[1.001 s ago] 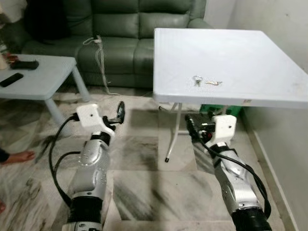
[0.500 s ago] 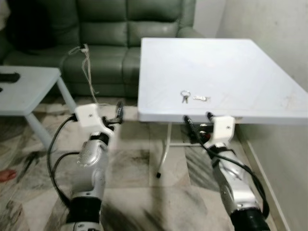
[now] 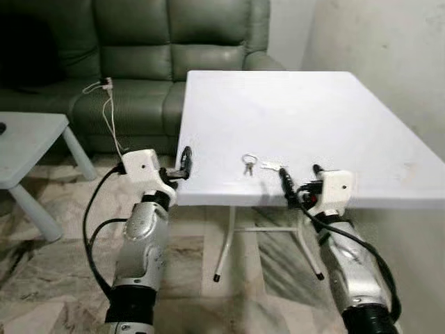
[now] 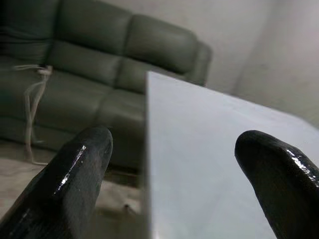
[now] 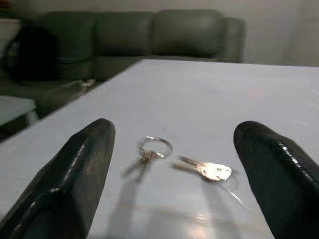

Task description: Hang keys on a hook

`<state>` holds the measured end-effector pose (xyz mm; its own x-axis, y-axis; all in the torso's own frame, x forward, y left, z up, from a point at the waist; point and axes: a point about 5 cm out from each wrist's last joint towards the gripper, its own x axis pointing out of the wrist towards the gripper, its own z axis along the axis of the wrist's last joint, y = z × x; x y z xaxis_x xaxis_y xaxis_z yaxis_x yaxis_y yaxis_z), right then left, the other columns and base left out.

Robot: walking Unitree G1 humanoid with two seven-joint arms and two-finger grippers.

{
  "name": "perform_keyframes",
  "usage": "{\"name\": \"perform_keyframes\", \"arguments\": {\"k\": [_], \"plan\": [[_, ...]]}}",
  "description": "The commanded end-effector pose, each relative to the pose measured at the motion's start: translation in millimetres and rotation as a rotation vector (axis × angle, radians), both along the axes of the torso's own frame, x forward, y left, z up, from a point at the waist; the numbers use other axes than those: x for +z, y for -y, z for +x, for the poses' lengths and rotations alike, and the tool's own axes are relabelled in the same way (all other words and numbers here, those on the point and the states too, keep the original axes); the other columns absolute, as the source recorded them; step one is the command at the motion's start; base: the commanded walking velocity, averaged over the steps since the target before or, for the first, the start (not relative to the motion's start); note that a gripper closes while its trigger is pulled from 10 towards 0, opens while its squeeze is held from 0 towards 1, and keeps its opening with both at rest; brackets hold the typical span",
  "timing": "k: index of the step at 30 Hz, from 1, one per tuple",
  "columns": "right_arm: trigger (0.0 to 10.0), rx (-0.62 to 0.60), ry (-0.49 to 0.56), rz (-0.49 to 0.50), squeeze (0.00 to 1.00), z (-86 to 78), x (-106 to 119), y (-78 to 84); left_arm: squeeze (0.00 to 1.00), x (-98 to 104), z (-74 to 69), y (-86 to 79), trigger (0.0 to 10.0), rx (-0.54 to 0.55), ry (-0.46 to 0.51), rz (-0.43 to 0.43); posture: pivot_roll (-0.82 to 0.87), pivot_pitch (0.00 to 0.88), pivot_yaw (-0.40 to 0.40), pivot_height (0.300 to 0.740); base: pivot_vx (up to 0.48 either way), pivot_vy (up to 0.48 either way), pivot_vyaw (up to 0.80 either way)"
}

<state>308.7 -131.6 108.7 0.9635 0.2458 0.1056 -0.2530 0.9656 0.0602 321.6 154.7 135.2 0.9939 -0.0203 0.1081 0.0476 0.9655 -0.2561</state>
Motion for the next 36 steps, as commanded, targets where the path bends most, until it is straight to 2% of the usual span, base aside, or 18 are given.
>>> {"name": "perform_keyframes", "arguments": {"k": [1,11,22,29,36], "plan": [[10.0,-0.041,0.003,-0.011,0.0,0.1,1.7,13.8,0.0,4.2,1.2,13.3,10.0,-0.04,0.014,-0.014,-0.01,0.0,-0.058,0.74,0.42,0.0,0.0],[10.0,-0.035,0.0,-0.012,0.0,-0.2,1.3,13.3,0.0,3.5,0.3,12.7,10.0,-0.032,0.01,-0.016,-0.01,0.0,-0.061,0.74,0.419,0.0,0.0],[10.0,0.009,-0.004,-0.054,0.0,2.5,1.1,17.9,0.0,-2.0,-4.1,21.4,10.0,-0.041,-0.015,0.01,0.0,0.0,-0.059,0.74,0.0,0.0,0.0],[10.0,0.114,-0.01,-0.162,0.0,12.8,3.4,32.5,0.0,-10.6,-15.7,36.3,10.0,-0.107,-0.036,0.015,0.0,0.0,-0.056,0.74,0.0,0.0,0.0],[10.0,0.175,-0.021,-0.195,0.0,26.3,9.3,43.2,0.0,-16.8,-29.5,49.8,10.0,-0.149,-0.054,0.024,0.01,0.0,-0.072,0.74,0.0,0.0,0.0]]}}
